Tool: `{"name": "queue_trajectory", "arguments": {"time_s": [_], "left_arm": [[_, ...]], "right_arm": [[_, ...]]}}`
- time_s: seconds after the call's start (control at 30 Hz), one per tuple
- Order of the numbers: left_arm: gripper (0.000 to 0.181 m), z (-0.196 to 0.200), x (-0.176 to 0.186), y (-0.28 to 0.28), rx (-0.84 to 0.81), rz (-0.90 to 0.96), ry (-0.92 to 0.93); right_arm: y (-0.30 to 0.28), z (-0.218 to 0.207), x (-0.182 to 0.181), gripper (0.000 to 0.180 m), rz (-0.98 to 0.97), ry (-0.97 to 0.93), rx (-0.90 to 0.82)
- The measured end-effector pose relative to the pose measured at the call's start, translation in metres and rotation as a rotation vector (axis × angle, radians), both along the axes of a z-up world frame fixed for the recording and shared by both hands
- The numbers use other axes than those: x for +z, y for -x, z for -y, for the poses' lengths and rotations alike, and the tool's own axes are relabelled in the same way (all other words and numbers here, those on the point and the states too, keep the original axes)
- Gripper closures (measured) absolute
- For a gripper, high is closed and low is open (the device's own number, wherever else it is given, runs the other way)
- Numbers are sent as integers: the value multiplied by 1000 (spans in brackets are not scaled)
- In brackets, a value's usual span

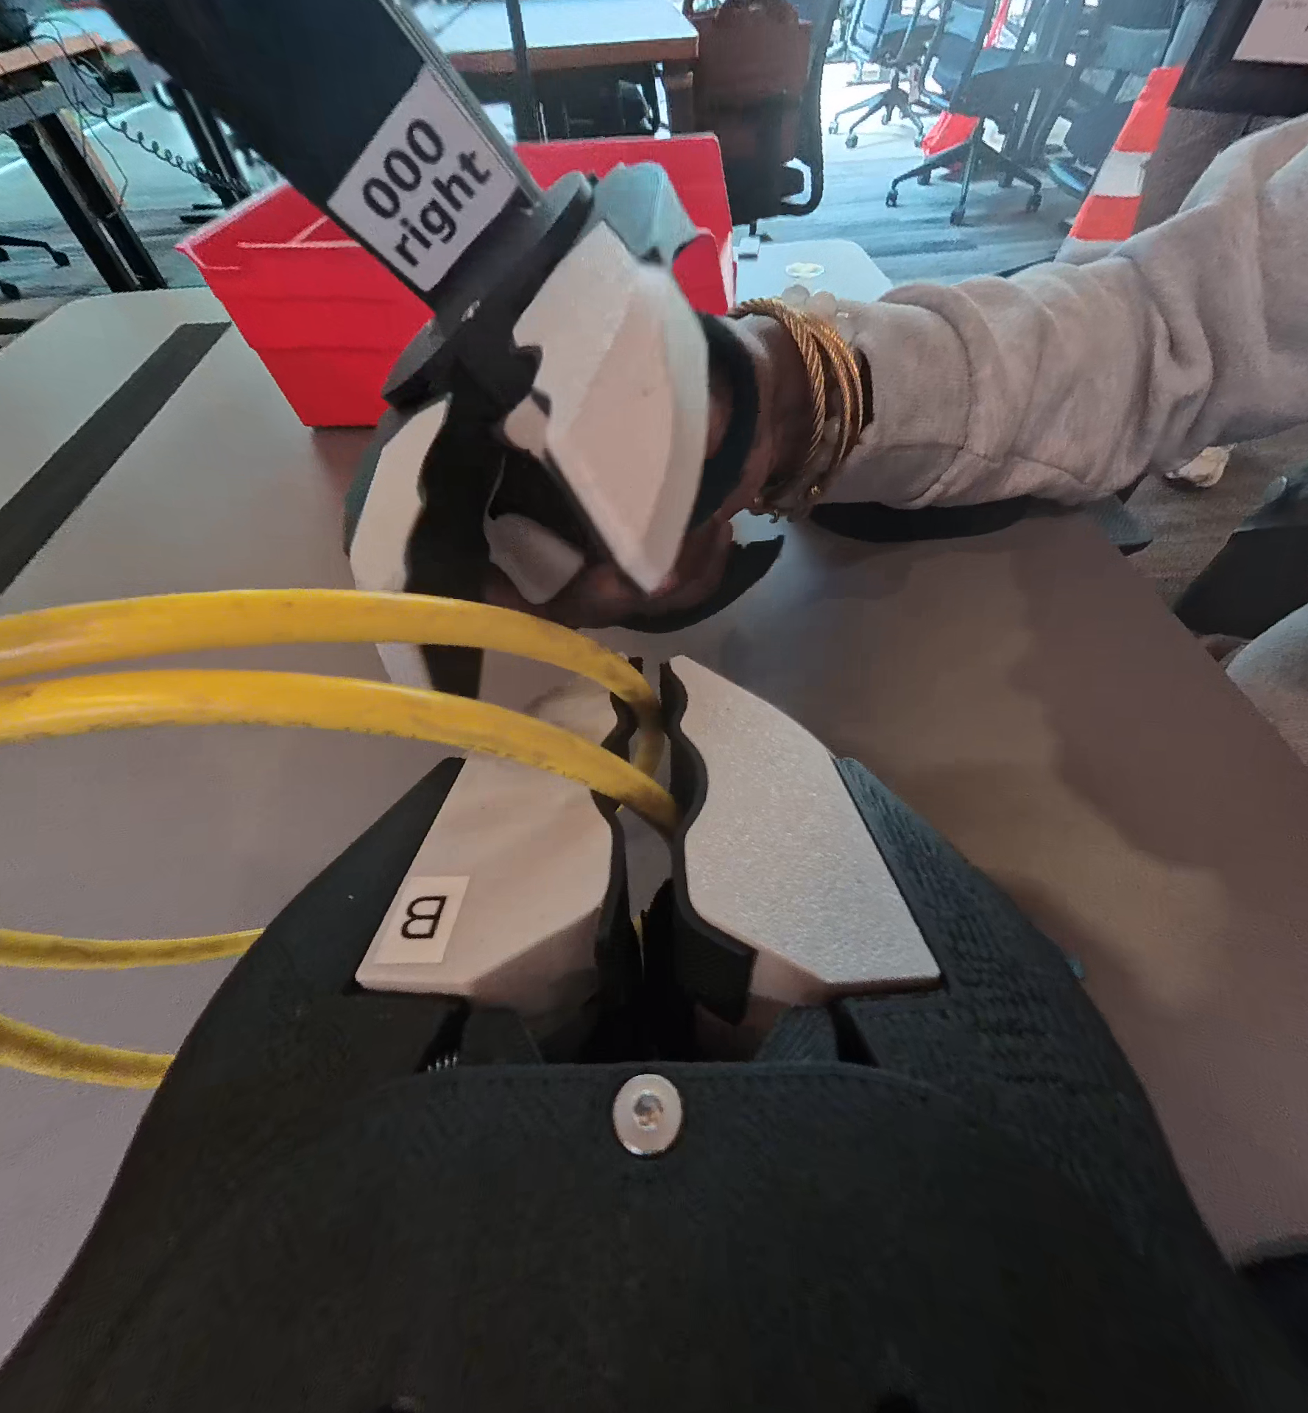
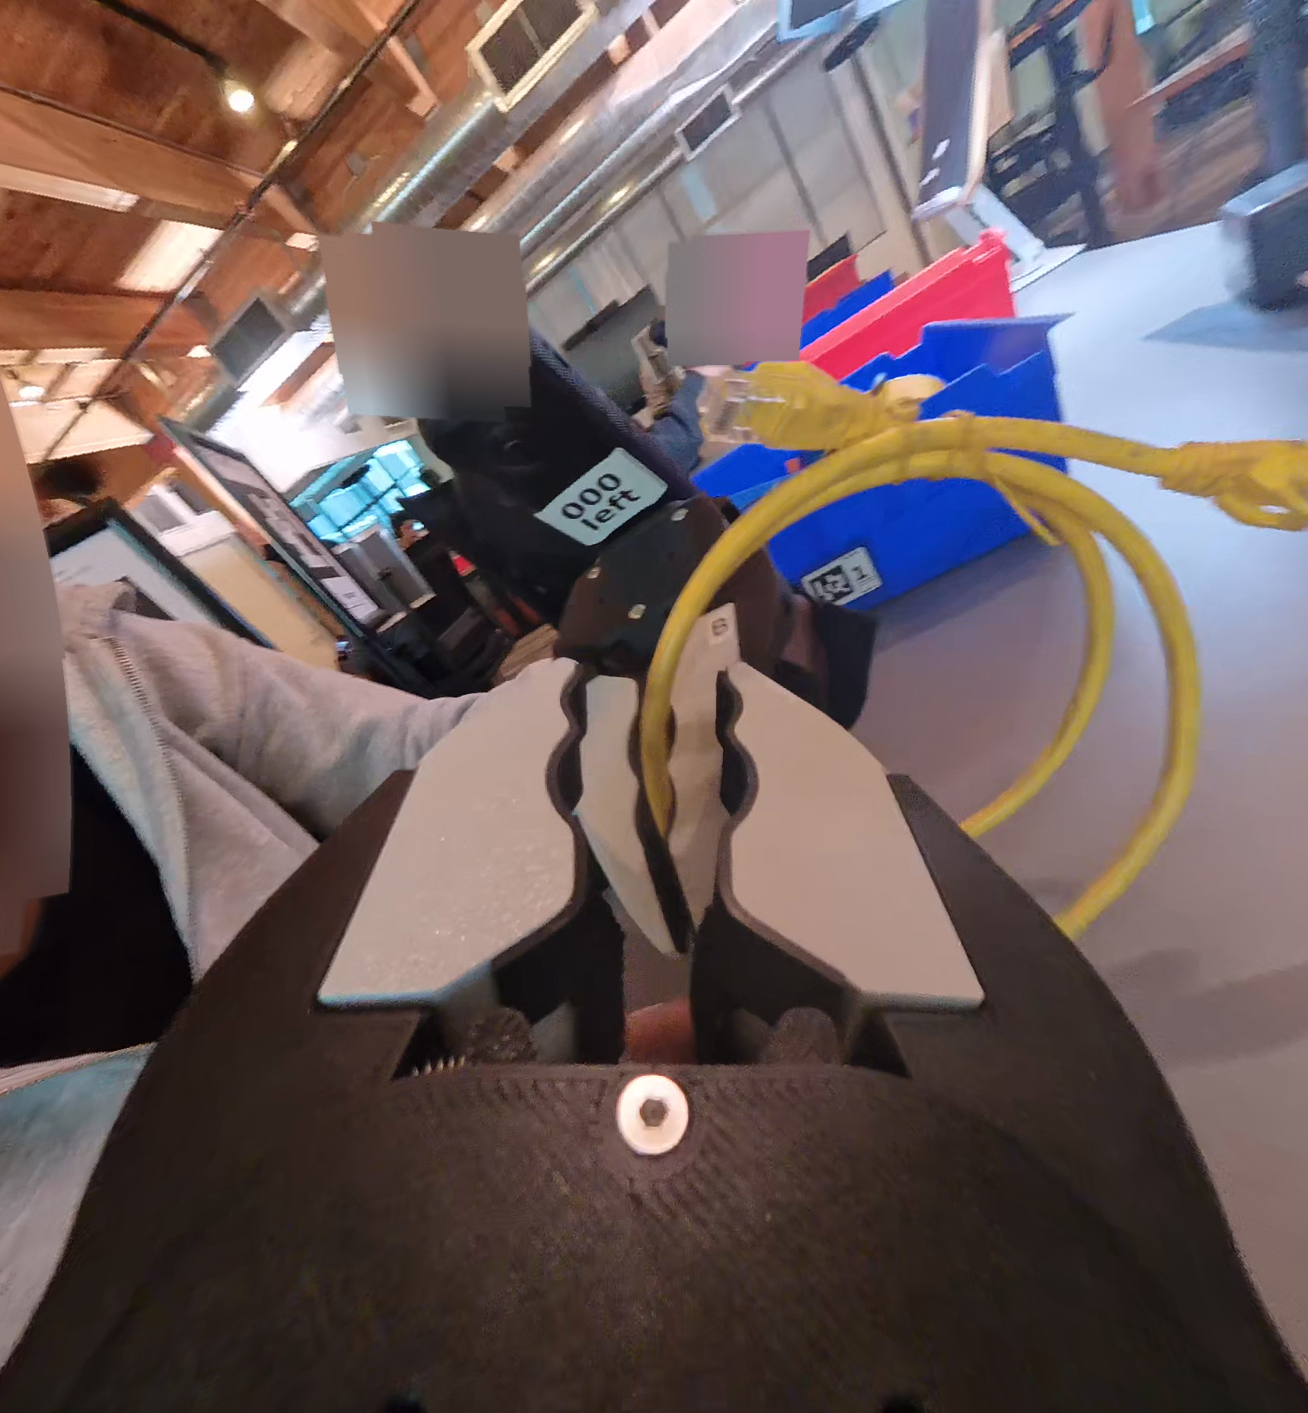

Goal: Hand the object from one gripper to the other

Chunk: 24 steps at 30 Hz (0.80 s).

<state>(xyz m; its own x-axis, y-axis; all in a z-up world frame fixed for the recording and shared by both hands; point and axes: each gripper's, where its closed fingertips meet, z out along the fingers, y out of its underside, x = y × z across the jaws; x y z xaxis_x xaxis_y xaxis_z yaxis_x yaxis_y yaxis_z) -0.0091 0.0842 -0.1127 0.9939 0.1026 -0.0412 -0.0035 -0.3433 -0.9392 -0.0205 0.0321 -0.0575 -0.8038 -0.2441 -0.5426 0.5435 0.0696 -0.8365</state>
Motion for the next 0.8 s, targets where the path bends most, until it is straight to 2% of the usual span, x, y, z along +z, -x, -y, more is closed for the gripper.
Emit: {"name": "queue_trajectory", "arguments": {"time_s": [0.07,0.13,0.2,0.3,0.4,0.5,0.6,0.63,0.73,0.8], "left_arm": [[176,0,-6,-1,-6,-4,36],[176,-1,-7,-2,-11,-18,44],[174,0,-4,3,23,-15,22],[147,5,18,7,42,61,-135],[140,14,49,12,47,182,-338],[145,22,71,15,48,259,-497],[169,26,79,13,26,273,-550],[171,25,79,12,17,269,-547],[175,21,77,5,-14,225,-515],[175,19,68,6,7,161,-445]], "right_arm": [[-7,3,1,151,9,15,38],[-5,5,-4,172,-54,-8,-3],[0,2,-3,172,-114,-15,-47],[5,-5,7,174,-212,21,-102],[6,-8,10,174,-384,26,-148],[0,-4,5,174,-532,-8,-153],[-7,2,-6,174,-640,-63,-134],[-8,4,-8,174,-659,-75,-137],[-10,3,-9,170,-623,-75,-109],[-15,-3,-1,149,-491,-11,-36]]}}
